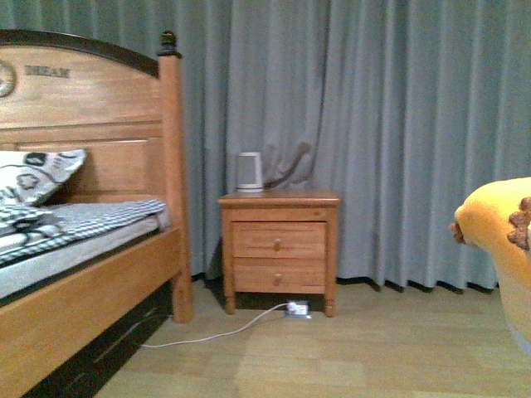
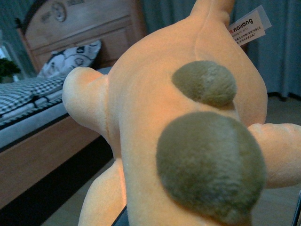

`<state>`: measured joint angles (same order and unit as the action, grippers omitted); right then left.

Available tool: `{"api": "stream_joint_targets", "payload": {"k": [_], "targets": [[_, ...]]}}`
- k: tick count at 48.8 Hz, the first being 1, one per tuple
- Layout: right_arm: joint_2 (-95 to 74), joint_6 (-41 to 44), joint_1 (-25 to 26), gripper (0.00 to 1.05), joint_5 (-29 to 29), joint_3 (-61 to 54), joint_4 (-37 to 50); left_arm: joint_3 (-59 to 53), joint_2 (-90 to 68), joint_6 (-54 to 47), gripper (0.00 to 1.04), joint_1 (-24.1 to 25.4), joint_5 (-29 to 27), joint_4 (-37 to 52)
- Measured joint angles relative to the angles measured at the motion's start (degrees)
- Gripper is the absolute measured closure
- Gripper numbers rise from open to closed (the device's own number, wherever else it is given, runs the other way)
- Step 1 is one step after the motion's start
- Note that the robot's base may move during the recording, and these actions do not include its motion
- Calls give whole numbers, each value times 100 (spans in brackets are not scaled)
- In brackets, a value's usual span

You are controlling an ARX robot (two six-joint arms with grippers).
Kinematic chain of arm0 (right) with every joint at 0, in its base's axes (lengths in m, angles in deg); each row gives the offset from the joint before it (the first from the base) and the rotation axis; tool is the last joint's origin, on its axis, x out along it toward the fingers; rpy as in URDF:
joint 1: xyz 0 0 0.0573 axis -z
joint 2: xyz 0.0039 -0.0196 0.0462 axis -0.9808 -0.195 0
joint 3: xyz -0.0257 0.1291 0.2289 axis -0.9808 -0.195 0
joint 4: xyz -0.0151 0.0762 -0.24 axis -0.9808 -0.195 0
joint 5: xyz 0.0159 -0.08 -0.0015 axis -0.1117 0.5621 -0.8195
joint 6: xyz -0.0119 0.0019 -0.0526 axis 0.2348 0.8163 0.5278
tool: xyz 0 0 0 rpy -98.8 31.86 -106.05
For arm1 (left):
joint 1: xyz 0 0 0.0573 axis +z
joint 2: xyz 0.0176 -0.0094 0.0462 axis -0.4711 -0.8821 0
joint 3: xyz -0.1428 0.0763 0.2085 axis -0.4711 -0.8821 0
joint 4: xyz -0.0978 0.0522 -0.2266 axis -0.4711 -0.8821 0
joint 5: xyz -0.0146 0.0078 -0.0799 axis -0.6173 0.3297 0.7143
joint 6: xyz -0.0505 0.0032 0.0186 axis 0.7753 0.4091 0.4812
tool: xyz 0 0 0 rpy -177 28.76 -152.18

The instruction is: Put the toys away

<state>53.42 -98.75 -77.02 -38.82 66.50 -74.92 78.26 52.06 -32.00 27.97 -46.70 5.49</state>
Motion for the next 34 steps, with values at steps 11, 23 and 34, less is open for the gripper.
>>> {"api": "stream_joint_targets", "payload": {"k": [11, 23, 34], "targets": [[4, 0, 13, 97, 74, 2, 0, 0, 0, -2, 6, -7, 42, 0], [4, 0, -2, 97, -28, 0, 0, 0, 0, -2, 6, -7, 13, 0], [4, 0, -2, 97, -20, 0, 0, 0, 0, -2, 6, -7, 15, 0]]}}
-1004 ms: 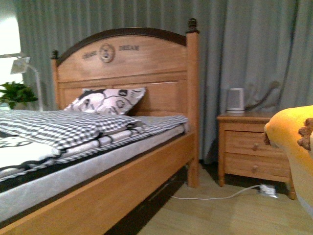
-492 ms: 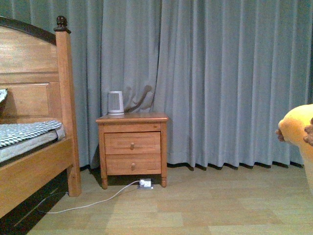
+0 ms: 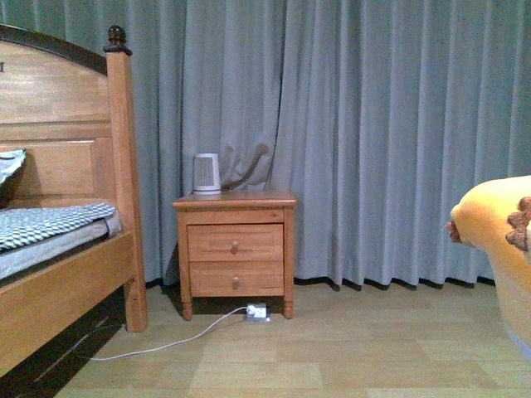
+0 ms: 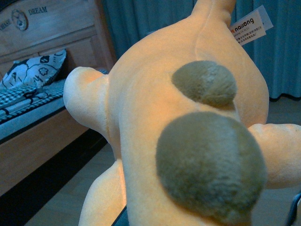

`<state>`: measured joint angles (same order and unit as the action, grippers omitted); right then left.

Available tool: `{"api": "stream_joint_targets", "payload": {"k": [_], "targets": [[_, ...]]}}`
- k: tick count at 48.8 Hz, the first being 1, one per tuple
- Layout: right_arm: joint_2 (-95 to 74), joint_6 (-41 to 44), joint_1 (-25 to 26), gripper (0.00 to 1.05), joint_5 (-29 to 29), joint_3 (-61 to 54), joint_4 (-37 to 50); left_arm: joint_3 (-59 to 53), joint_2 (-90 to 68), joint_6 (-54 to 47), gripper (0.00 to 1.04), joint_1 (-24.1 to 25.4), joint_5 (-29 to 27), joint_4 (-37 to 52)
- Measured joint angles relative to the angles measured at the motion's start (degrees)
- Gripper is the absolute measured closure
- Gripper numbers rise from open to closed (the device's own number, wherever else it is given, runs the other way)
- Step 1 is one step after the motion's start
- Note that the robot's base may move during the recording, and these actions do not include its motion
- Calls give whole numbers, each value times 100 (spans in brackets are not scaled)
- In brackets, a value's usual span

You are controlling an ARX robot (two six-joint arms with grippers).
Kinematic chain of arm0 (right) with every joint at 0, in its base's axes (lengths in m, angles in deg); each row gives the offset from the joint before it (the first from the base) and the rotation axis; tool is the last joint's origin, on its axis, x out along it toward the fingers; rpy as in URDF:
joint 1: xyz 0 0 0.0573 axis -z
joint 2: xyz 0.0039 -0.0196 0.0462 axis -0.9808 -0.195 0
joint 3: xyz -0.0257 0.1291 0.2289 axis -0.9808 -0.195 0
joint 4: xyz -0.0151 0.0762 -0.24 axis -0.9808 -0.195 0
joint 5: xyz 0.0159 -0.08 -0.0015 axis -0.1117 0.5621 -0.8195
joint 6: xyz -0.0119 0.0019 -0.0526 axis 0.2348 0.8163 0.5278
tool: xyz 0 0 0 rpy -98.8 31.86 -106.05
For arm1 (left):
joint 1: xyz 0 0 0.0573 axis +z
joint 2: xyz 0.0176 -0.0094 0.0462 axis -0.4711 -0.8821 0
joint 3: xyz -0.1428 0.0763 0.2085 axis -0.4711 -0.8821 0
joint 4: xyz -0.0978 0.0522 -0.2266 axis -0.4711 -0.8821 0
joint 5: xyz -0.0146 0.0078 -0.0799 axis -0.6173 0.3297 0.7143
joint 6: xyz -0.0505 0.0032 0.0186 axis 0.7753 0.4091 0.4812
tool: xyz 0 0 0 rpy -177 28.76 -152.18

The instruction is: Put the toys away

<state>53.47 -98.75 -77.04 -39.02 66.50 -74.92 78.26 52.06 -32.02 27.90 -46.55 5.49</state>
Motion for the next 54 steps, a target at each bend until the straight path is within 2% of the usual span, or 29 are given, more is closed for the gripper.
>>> {"api": "stream_joint_targets", "payload": {"k": [54], "targets": [[0, 0, 0, 97, 2, 0, 0, 0, 0, 2, 6, 0, 0, 0]]}}
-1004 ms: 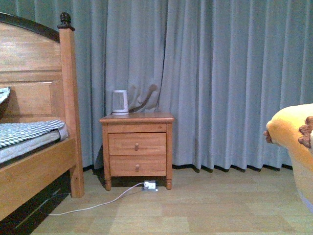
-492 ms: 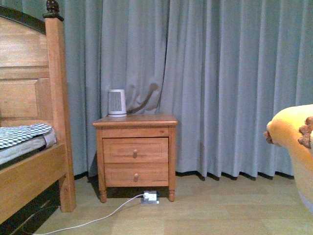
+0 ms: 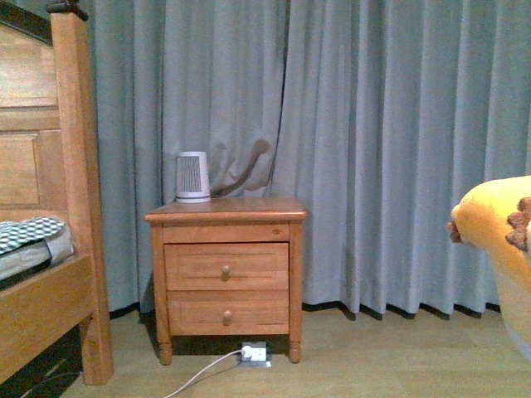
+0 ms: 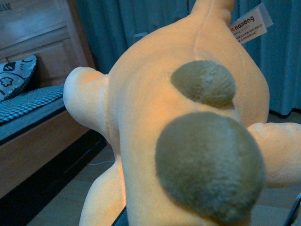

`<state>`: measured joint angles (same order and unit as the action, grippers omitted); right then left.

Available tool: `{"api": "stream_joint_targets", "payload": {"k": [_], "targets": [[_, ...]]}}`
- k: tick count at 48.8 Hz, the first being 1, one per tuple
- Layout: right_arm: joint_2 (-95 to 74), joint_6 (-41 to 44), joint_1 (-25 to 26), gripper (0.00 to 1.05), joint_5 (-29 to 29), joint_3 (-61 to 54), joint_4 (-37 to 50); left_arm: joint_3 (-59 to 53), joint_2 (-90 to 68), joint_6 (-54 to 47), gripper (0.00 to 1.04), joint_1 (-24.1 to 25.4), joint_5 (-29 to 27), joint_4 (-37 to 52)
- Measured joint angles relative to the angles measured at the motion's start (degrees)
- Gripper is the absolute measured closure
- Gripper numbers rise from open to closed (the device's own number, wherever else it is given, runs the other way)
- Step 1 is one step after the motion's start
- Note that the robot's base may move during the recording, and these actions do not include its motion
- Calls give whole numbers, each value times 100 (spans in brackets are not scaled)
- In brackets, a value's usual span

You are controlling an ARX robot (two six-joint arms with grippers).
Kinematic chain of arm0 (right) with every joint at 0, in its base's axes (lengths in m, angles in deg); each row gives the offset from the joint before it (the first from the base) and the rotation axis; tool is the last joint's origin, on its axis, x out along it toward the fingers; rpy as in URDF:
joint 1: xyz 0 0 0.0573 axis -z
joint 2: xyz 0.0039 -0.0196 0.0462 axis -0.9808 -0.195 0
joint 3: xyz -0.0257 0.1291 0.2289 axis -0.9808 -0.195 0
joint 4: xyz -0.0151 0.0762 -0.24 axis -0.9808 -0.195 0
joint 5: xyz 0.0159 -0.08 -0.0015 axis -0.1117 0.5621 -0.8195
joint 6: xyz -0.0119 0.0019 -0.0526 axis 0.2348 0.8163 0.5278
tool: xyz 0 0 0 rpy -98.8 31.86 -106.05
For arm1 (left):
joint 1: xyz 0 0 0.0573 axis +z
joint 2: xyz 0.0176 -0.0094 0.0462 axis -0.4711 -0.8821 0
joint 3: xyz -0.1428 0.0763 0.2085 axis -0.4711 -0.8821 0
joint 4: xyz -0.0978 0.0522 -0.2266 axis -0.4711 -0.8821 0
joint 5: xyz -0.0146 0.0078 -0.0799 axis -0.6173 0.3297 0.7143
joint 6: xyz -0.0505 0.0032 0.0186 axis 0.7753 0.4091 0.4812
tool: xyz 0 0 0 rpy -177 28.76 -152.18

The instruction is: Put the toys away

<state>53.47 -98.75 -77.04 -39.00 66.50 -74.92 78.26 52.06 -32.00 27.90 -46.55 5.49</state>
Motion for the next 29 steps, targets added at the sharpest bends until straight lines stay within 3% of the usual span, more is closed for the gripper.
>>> {"api": "stream_joint_targets", "payload": {"k": [29], "targets": [[0, 0, 0, 97, 0, 0, 0, 0, 0, 0, 6, 0, -2, 0]]}}
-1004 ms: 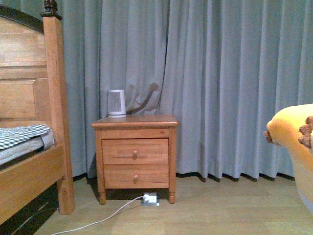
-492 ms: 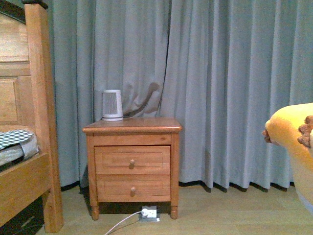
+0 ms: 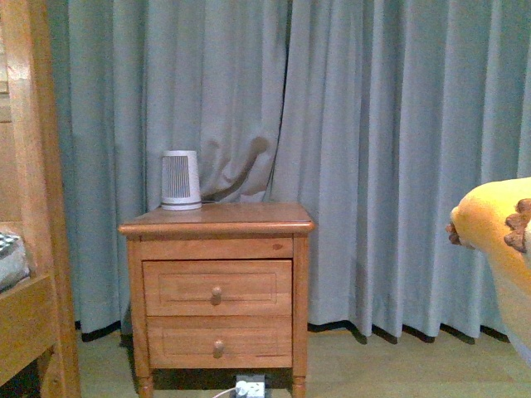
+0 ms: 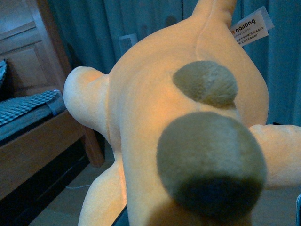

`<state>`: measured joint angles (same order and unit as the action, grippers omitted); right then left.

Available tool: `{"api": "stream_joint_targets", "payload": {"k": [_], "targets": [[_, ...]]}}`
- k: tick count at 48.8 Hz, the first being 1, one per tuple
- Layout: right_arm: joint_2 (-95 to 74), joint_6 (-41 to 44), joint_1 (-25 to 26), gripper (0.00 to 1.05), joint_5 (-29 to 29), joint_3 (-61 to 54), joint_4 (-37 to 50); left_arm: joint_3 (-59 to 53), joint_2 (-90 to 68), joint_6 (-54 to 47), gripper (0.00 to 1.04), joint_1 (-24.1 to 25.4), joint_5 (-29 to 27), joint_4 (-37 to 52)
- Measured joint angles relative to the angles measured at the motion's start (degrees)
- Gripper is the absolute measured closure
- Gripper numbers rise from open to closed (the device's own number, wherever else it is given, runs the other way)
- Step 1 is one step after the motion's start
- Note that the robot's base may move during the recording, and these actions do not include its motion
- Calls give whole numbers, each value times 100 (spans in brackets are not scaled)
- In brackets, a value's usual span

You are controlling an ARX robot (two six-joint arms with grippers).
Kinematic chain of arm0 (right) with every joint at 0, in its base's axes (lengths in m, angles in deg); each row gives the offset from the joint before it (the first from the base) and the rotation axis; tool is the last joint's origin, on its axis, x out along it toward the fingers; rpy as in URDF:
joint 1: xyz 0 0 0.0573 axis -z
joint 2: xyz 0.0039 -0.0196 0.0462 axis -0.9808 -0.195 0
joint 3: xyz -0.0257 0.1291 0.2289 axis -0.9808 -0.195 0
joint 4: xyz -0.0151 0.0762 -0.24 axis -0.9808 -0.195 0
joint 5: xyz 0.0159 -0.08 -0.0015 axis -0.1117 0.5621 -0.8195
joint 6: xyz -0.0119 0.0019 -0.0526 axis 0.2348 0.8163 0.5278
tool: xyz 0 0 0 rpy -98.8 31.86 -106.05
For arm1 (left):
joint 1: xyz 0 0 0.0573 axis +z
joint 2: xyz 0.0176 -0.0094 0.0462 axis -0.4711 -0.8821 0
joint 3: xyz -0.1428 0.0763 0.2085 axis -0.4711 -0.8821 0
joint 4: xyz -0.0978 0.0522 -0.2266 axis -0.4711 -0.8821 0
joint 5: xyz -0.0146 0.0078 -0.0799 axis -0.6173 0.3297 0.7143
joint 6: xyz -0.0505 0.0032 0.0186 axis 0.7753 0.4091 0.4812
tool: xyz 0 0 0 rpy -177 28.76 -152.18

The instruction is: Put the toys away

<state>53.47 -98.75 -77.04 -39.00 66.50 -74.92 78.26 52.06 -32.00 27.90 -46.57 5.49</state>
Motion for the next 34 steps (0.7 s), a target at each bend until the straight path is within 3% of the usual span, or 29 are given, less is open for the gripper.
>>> {"api": "stream_joint_targets", "payload": {"k": [34], "targets": [[0, 0, -9, 97, -42, -2, -4, 0, 0, 0, 6, 11, -33, 0]]}}
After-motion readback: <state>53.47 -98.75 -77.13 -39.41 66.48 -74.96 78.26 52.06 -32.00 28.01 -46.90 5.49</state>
